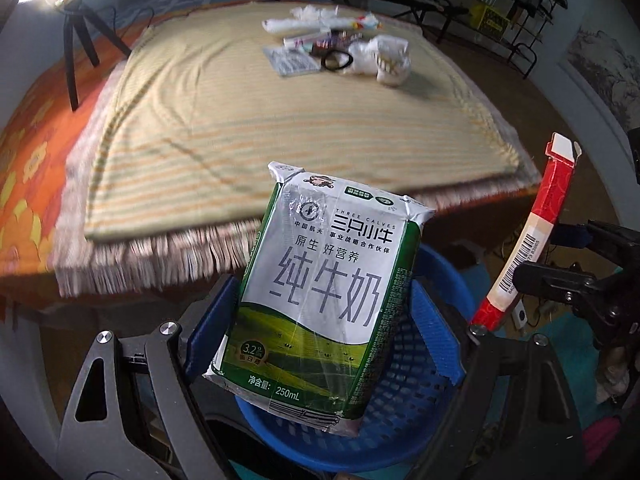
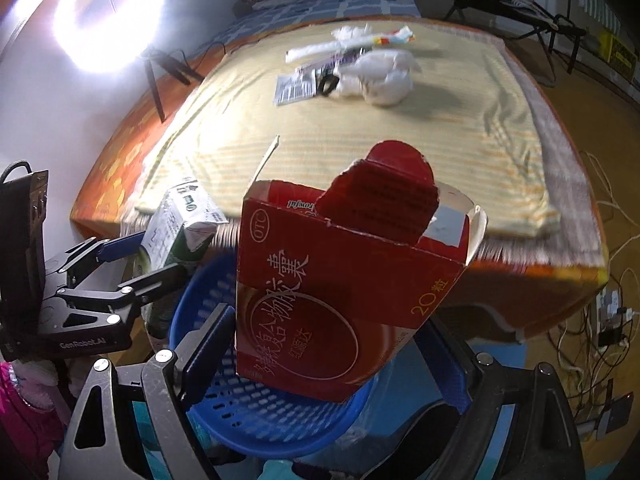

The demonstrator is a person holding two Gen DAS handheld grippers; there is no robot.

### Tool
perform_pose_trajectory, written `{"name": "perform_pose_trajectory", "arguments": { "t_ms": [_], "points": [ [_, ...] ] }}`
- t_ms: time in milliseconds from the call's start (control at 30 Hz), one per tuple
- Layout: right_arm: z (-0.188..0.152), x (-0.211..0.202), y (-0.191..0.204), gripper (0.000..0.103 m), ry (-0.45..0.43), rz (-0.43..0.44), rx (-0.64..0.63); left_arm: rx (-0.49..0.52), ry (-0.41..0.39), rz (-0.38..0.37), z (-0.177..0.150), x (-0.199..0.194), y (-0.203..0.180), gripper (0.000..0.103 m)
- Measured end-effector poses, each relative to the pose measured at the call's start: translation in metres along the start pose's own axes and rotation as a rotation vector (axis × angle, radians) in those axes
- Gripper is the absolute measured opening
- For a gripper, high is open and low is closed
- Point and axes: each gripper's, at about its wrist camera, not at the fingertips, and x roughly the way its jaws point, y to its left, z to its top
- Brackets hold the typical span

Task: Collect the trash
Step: 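Carry the milk carton and red box to the blue basket and release both, then move both tools back over the bed toward the white plastic bag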

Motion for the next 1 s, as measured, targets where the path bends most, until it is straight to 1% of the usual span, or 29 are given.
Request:
{"name": "perform_pose_trajectory", "arguments": {
  "t_ms": [167, 433, 567, 667, 800, 1000],
  "points": [
    [-0.015, 0.007, 0.006, 0.091, 0.021, 0.002, -0.011, -0.008, 0.015, 0.015, -0.014, 0.011, -0.002, 0.088],
    [-0.026, 0.021, 0.005, 0.091, 0.053, 0.008, -0.007, -0.005, 0.038, 0.040, -0.029, 0.027, -0.003, 0.089],
    [-0.028, 0.028, 0.001, 0.092, 0.070, 0.022, 0.010, -0.008, 0.053, 0.032, -0.031, 0.033, -0.003, 0.089],
    [-0.028, 0.032, -0.001, 0.092, 0.089, 0.039, 0.023, 0.013, 0.059, 0.056, -0.033, 0.036, -0.006, 0.089],
    [-0.028, 0.037, -0.005, 0.092, 0.107, 0.056, 0.041, 0.014, 0.068, 0.060, -0.035, 0.038, -0.005, 0.089],
    [-0.029, 0.042, -0.007, 0.092, 0.119, 0.054, 0.054, 0.015, 0.078, 0.069, -0.037, 0.041, -0.004, 0.089]
  ]
}}
